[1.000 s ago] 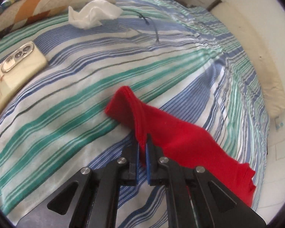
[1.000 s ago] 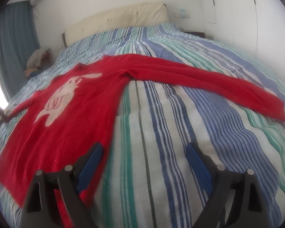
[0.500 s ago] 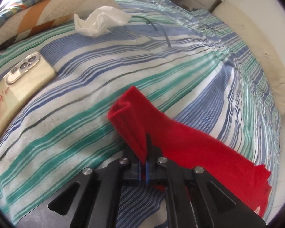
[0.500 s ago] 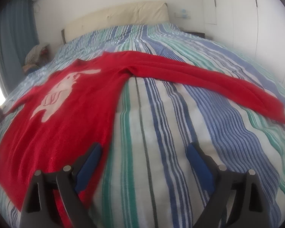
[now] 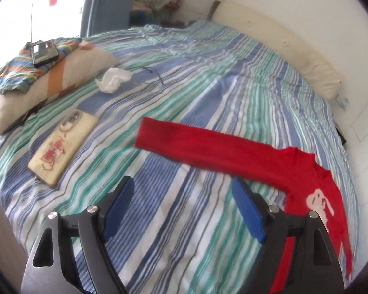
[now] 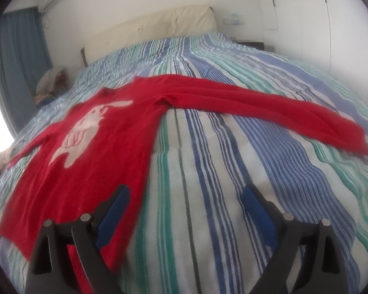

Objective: Fold small clothes

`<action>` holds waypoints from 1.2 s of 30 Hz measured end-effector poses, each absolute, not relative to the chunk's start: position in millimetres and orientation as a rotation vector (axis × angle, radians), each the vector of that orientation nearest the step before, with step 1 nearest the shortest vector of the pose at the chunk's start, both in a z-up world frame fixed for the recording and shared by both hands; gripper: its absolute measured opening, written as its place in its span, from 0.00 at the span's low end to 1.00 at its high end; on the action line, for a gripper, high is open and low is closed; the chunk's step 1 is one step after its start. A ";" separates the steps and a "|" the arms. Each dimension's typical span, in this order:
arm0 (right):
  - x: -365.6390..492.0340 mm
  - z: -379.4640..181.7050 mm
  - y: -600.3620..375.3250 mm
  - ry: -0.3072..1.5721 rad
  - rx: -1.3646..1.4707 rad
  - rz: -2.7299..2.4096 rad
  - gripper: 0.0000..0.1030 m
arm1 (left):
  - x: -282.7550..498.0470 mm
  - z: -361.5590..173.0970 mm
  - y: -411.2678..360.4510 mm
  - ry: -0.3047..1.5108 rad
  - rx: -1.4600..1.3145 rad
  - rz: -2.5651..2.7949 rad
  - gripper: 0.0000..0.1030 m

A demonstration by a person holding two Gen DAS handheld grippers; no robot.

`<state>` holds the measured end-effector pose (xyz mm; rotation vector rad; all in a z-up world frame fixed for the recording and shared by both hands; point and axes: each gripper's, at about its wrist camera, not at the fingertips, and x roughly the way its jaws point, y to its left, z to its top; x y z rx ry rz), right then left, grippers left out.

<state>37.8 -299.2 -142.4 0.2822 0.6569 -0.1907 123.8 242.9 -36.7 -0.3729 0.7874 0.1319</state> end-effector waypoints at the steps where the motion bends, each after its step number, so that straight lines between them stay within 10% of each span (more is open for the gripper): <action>1: 32.9 -132.8 -300.8 0.643 0.291 -0.188 0.89 | 112.6 -32.8 232.8 0.792 -0.343 0.083 0.86; 15: -7.7 -109.8 -276.1 0.915 0.459 0.180 0.89 | 30.5 -99.8 82.7 0.957 -0.198 -0.365 0.89; 18: 0.3 -136.4 -254.8 0.977 0.481 0.251 0.88 | 34.3 -119.9 64.4 1.054 -0.255 -0.430 0.70; 20: 9.9 -147.2 -242.0 0.978 0.471 0.260 0.72 | 36.0 -132.7 48.4 1.120 -0.239 -0.453 0.16; 21: 15.5 -150.7 -236.8 0.974 0.472 0.275 0.64 | 36.6 -136.8 43.0 1.139 -0.218 -0.442 0.03; 23: 22.6 -155.5 -230.7 0.995 0.444 0.258 0.06 | 35.9 -137.3 50.3 1.140 -0.276 -0.409 0.02; 36: -27.6 -131.2 -244.7 1.025 0.417 0.175 0.04 | -3.2 -124.6 83.5 1.144 -0.294 -0.339 0.01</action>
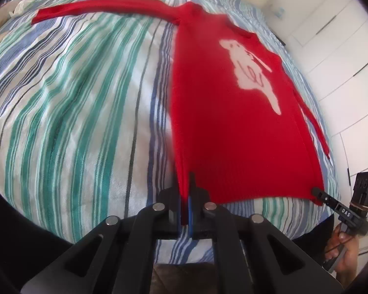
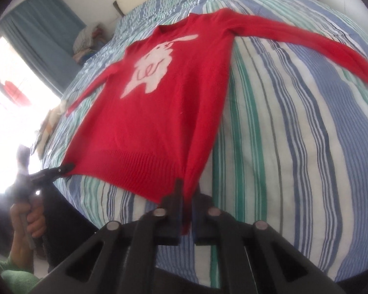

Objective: Fold small clothes

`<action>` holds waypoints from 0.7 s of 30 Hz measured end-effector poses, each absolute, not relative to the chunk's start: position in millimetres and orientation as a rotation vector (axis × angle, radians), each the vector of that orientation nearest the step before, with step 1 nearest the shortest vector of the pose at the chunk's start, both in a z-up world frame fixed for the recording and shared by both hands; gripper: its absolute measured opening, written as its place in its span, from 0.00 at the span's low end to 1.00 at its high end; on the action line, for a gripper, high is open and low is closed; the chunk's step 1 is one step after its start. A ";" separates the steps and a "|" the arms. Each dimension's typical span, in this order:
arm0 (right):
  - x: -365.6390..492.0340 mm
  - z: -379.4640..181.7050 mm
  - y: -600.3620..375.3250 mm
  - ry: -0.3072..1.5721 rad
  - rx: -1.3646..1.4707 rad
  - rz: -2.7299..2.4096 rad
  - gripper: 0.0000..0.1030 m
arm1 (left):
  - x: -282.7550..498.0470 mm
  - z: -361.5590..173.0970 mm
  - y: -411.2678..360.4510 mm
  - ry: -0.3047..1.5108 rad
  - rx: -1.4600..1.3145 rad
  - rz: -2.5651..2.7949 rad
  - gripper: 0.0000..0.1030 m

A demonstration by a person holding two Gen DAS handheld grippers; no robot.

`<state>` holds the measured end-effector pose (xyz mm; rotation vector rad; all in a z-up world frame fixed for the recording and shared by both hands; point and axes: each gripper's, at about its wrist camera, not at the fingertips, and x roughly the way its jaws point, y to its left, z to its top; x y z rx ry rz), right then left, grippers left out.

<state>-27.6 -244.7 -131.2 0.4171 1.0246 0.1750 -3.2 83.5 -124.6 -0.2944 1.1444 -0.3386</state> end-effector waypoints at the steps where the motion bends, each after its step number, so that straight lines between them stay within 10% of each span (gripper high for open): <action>1: -26.9 -133.8 -244.2 1.027 0.415 0.177 0.04 | 0.6 -129.0 82.3 1.153 -0.297 -0.331 0.02; 6: -13.1 -153.2 -245.0 1.036 0.405 0.191 0.09 | 0.3 -126.0 64.5 1.124 -0.175 -0.312 0.07; 10: -25.5 -127.5 -267.3 0.965 0.443 0.198 0.65 | -10.1 -100.3 81.9 1.049 -0.211 -0.306 0.70; 11: -29.6 -115.1 -283.7 0.907 0.456 0.168 0.65 | -10.8 -88.9 89.5 0.996 -0.226 -0.278 0.83; 17: -41.0 -78.3 -465.5 0.585 0.796 -0.268 0.65 | 29.2 -39.7 115.5 0.751 -0.244 -0.168 0.91; 21: -25.8 -106.8 -555.4 0.691 0.906 -0.489 0.66 | 76.5 -49.2 123.6 0.699 -0.299 -0.088 0.92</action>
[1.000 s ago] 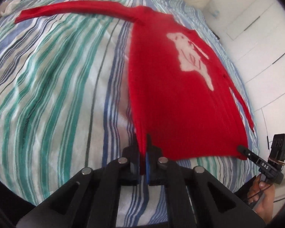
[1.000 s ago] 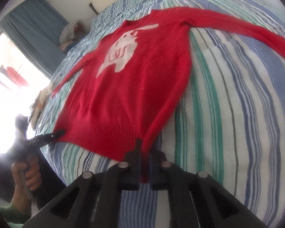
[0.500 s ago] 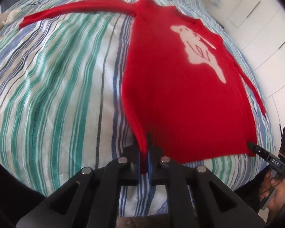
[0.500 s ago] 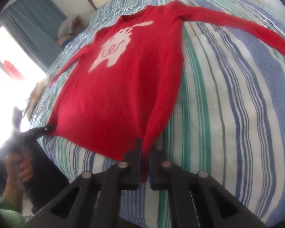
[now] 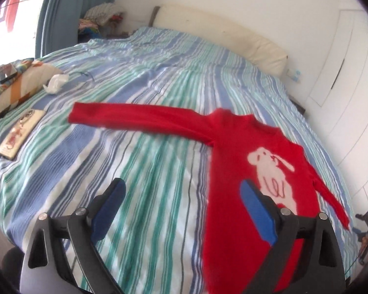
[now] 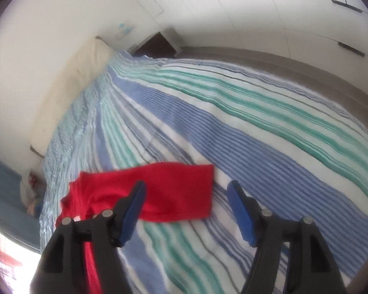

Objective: Fold small clothes

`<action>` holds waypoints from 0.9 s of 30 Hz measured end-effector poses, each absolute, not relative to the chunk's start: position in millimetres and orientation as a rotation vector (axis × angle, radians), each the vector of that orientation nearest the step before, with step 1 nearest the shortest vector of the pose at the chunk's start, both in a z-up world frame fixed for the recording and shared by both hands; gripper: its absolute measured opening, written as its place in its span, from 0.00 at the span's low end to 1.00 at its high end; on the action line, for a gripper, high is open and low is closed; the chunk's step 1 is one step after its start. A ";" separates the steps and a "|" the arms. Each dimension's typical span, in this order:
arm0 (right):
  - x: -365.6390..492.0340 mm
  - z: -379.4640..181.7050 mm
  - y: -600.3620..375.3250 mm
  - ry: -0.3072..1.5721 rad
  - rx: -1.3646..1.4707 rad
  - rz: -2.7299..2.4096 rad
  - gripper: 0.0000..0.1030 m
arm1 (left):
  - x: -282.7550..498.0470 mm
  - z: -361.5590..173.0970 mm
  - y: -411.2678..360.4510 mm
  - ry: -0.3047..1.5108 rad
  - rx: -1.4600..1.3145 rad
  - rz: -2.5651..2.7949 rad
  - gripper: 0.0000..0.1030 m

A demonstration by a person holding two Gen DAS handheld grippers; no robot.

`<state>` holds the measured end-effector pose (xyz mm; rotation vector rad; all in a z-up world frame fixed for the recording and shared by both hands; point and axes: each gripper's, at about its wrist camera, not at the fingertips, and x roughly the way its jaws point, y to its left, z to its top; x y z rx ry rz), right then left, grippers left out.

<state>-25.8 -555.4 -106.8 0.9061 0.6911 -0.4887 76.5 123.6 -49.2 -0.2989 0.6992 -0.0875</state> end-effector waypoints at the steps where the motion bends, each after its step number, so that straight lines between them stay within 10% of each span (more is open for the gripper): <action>1: -18.4 -116.9 -563.2 0.740 0.926 -0.464 0.66 | 87.1 -55.7 125.4 0.703 -0.314 -0.078 0.92; 6: 6.5 -148.8 -570.1 0.796 1.016 -0.395 0.65 | 119.9 -100.7 127.3 0.753 -0.288 -0.001 0.92; 8: 26.1 -152.9 -560.8 0.838 1.006 -0.276 0.08 | 121.5 -118.4 131.0 0.795 -0.279 0.022 0.92; 9: 31.0 -149.9 -554.8 0.855 0.966 -0.308 0.07 | 120.1 -125.6 133.9 0.804 -0.289 0.023 0.92; 18: 137.6 44.6 -388.5 0.584 0.456 -0.040 0.07 | 114.1 -138.4 132.6 0.794 -0.279 0.028 0.92; 24: 227.2 59.7 -237.0 0.639 0.358 0.283 0.09 | 110.7 -140.2 134.5 0.786 -0.290 0.018 0.92; 27: 260.3 20.2 -198.4 0.754 0.416 0.450 0.60 | 111.4 -142.0 134.5 0.793 -0.289 0.018 0.92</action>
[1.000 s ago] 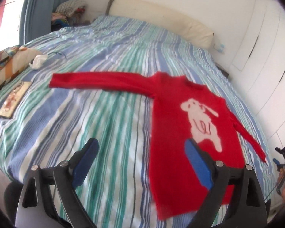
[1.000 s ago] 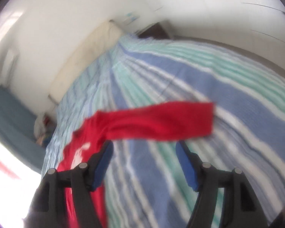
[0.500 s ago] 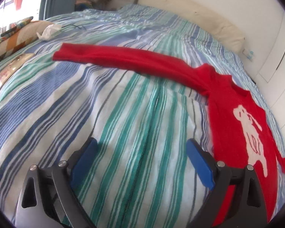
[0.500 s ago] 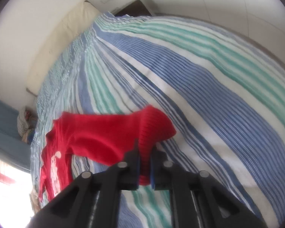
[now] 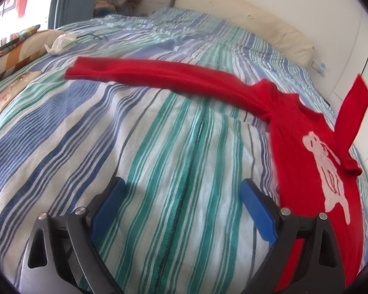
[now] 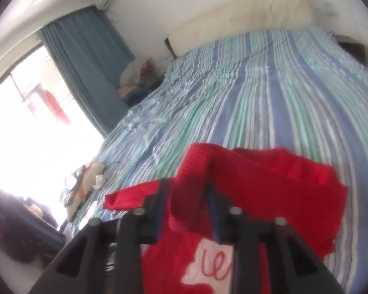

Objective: Fold small clothes

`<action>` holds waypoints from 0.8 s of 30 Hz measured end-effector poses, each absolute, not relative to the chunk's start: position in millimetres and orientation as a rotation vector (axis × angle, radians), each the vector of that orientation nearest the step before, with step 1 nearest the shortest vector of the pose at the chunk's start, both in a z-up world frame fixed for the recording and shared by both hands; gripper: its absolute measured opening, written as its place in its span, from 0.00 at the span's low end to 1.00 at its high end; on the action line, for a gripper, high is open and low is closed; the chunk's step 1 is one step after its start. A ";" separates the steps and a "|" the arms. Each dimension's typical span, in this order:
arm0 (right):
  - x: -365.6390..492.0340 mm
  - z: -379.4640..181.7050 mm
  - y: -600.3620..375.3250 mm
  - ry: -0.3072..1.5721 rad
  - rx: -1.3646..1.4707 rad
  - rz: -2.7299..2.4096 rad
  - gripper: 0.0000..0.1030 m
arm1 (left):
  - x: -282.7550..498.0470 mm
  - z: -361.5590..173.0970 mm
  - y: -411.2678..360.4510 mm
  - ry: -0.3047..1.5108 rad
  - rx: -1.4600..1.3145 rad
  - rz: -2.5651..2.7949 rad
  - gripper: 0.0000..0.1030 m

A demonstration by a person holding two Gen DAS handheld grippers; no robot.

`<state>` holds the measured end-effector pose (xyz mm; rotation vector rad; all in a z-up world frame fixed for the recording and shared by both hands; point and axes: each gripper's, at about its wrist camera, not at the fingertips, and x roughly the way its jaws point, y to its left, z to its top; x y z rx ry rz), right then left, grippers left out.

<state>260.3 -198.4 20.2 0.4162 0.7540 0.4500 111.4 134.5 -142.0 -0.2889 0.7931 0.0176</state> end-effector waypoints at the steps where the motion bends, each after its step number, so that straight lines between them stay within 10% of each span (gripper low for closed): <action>1: 266.3 7.6 -196.0 0.777 0.465 0.484 0.80 | 111.3 -142.3 133.9 0.794 -0.285 0.019 0.93; 12: 266.5 -110.7 -342.1 0.954 0.835 0.230 0.79 | 117.4 -148.1 124.4 0.816 -0.230 0.031 0.97; 16: 245.5 -159.2 -382.5 1.024 0.779 -0.008 0.40 | 117.9 -149.7 124.7 0.820 -0.224 0.030 0.98; 24: 162.9 -108.0 -342.0 0.919 0.674 0.256 0.55 | 117.8 -150.3 122.2 0.834 -0.202 0.042 0.99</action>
